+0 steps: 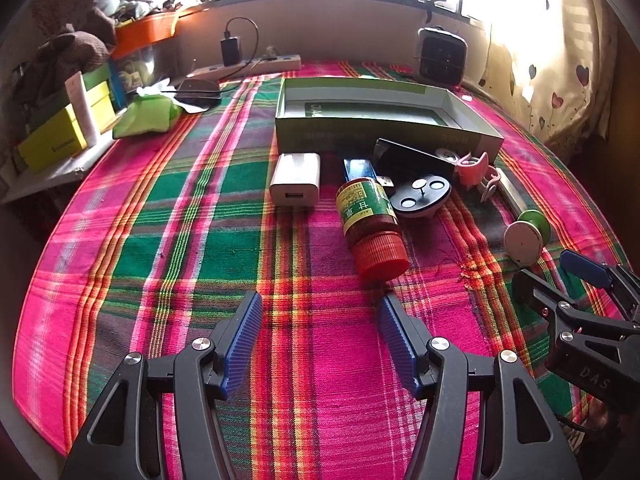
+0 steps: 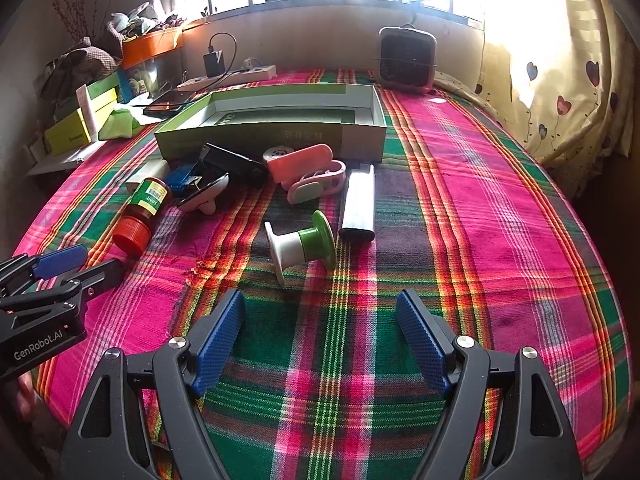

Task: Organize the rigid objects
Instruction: 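Grasp the green-and-white spool with the right tool while the left tool approaches the red-capped jar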

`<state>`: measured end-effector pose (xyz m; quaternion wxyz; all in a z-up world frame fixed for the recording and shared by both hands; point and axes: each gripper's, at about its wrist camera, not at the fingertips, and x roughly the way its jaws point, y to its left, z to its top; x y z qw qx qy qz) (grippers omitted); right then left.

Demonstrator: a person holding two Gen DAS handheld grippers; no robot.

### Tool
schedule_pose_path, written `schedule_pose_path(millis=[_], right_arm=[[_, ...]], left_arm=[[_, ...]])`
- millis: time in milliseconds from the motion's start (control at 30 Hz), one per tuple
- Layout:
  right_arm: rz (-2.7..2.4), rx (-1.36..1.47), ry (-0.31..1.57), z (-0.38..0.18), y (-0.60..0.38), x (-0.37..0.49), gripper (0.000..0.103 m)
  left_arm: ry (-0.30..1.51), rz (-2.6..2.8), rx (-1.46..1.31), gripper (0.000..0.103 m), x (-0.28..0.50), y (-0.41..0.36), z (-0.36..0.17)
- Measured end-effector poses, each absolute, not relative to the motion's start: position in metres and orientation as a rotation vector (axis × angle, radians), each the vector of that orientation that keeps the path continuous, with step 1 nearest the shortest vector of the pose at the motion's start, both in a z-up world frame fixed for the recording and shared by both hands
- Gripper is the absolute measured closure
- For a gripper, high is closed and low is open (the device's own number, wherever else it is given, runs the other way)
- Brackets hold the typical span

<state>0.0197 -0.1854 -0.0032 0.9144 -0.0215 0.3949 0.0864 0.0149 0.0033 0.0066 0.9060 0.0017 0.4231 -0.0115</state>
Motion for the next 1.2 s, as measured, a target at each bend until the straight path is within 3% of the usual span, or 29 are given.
schedule_pose_path(millis=[500, 700, 867, 1200], right_arm=[[0.2, -0.036, 0.827, 0.004, -0.185, 0.037, 0.026], [0.227, -0.045, 0.832, 0.004, -0.18, 0.042, 0.038], [0.247, -0.06, 0.835, 0.005, -0.176, 0.044, 0.064], [0.273, -0.039, 0.819, 0.009, -0.18, 0.042, 0.068]], left_arm=[[0.879, -0.057, -0.023, 0.044, 0.018, 0.006, 0.008], [0.879, -0.092, -0.04, 0.044, 0.02, 0.008, 0.01], [0.851, -0.147, -0.059, 0.044, 0.021, 0.006, 0.019], [0.869, -0.161, -0.056, 0.044, 0.037, -0.003, 0.022]])
